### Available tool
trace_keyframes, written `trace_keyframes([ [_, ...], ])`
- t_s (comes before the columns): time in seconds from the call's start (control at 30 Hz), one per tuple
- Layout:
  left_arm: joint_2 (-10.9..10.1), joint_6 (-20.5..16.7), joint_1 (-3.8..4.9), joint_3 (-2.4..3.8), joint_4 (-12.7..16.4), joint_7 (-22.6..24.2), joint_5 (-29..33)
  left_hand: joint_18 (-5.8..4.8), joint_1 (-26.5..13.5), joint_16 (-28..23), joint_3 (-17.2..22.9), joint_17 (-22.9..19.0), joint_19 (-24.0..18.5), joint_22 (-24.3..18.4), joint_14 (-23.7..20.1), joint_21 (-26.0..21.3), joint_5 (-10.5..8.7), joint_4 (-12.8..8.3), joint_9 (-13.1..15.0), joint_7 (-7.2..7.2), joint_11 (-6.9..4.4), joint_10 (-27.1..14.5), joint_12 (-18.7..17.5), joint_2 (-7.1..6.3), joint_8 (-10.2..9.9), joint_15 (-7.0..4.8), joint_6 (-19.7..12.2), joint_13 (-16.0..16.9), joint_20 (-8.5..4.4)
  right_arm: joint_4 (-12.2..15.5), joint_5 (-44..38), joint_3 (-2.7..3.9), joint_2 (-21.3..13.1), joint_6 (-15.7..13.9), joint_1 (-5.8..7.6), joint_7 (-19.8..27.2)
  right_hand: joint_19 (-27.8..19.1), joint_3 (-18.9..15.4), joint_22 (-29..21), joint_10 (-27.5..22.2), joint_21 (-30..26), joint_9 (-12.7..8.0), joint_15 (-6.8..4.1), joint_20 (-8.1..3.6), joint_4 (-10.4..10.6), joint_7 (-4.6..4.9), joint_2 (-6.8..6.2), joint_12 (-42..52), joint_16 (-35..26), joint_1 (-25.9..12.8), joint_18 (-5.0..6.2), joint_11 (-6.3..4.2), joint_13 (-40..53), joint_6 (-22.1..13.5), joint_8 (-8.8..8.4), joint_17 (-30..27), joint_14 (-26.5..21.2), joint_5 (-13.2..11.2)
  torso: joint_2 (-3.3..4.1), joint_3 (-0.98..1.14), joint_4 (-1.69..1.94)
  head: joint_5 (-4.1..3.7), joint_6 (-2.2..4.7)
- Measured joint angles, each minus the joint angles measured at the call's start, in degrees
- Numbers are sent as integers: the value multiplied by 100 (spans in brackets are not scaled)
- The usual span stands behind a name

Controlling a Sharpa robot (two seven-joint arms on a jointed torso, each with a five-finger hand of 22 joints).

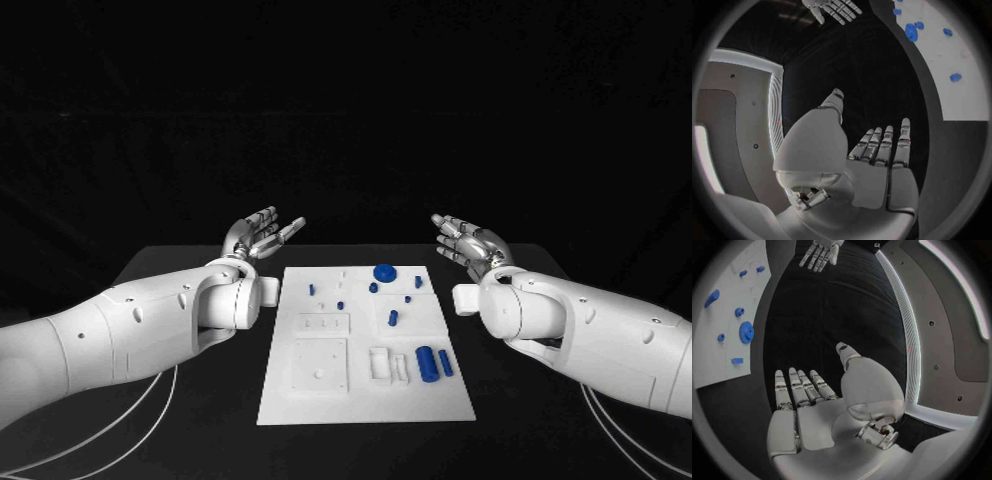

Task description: Assemble the parts on the task board

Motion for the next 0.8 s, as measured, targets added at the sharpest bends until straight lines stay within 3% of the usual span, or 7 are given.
trace_keyframes([
  [0.17,123,296,170,-139,-351,-179,16,90,273,23,8,11,113,16,102,26,40,73,6,15,46,81,23,-55,0,18,49,8,51,-374,-152,78,66,707,44,-529,60,37,2,96,21,6,16,38,-169,0,6,0,23,183,-1,27,7,104,0,6,64,124,-1,-4,-3,1,-2],
  [0.4,152,502,208,-165,-434,-321,31,89,282,23,12,21,164,18,274,46,40,68,13,65,68,103,23,-46,23,41,151,8,41,-594,-309,120,103,1340,72,-996,142,45,8,250,21,14,51,38,-540,11,8,22,23,413,0,44,15,240,23,15,222,235,-1,-4,-3,1,-2],
  [0.5,73,564,214,-162,-329,-358,57,90,207,61,54,39,264,32,593,107,40,-105,19,111,107,228,23,55,24,71,280,14,50,-833,-622,119,131,1439,115,-1063,298,63,23,499,59,25,90,8,-741,21,-3,23,36,556,1,70,27,462,34,27,455,255,16,-5,8,41,-35],
  [0.6,27,604,214,-162,-290,-381,84,90,61,90,67,76,681,74,1326,298,40,-459,27,148,172,542,51,246,23,141,431,33,-22,-969,-975,125,146,1450,146,-1109,664,107,52,905,117,47,120,-66,-944,46,-48,49,59,642,1,90,50,854,45,51,952,347,32,-9,15,70,-52],
  [0.7,19,639,214,-162,-257,-390,100,89,-50,157,28,107,1197,130,2048,557,40,-786,63,228,264,1150,62,479,73,164,1019,60,-187,-1075,-1395,127,216,1449,154,-1147,1217,208,84,1503,210,70,87,-180,-1140,106,-55,82,101,650,0,57,79,1413,67,83,1686,434,40,-14,25,81,-63],
  [0.73,18,649,214,-162,-250,-391,102,59,-83,180,1,117,1315,148,2357,634,40,-869,75,243,280,1364,62,530,77,169,1202,72,-268,-1115,-1550,132,242,1447,157,-1154,1451,258,99,1759,247,82,56,-228,-1190,134,-79,89,102,674,0,32,88,1649,89,94,1938,435,41,-14,28,84,-66],
  [0.8,12,674,215,-162,-242,-391,107,-158,-143,201,-92,134,1560,174,2974,802,40,-1066,96,292,320,1947,107,673,107,155,1680,91,-475,-1225,-1962,146,309,1439,167,-1160,2027,377,138,2339,375,109,-48,-363,-1310,132,-78,112,159,673,1,-47,107,2207,117,125,2534,435,41,-22,34,96,-72],
])
